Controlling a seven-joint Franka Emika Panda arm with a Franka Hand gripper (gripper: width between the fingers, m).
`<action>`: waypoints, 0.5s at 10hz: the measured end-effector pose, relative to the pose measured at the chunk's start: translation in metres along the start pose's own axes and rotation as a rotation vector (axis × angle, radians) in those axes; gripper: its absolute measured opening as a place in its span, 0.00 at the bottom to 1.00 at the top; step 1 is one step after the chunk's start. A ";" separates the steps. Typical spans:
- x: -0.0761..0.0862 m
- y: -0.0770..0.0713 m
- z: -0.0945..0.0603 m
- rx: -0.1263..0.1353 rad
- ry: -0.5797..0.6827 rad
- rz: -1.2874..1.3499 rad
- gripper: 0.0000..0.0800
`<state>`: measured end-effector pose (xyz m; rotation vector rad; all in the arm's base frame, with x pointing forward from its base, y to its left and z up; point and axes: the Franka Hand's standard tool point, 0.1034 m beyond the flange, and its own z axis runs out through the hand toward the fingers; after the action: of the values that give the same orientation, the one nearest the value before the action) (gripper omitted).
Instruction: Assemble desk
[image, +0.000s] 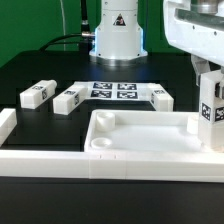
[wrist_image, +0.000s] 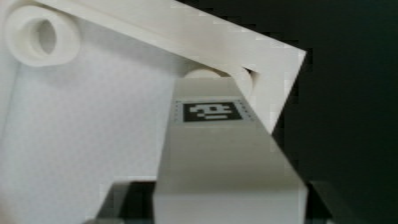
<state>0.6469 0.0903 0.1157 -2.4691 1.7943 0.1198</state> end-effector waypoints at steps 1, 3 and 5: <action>0.000 0.000 0.000 0.000 0.000 -0.008 0.36; -0.001 0.000 0.001 0.001 0.000 -0.068 0.73; -0.001 0.000 0.001 0.000 0.001 -0.221 0.80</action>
Offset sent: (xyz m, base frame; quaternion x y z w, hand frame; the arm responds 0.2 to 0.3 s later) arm 0.0000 0.0000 0.0000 0.0000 0.0000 -0.0650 0.9979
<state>0.6469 0.0911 0.1149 -2.6455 1.5083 0.1030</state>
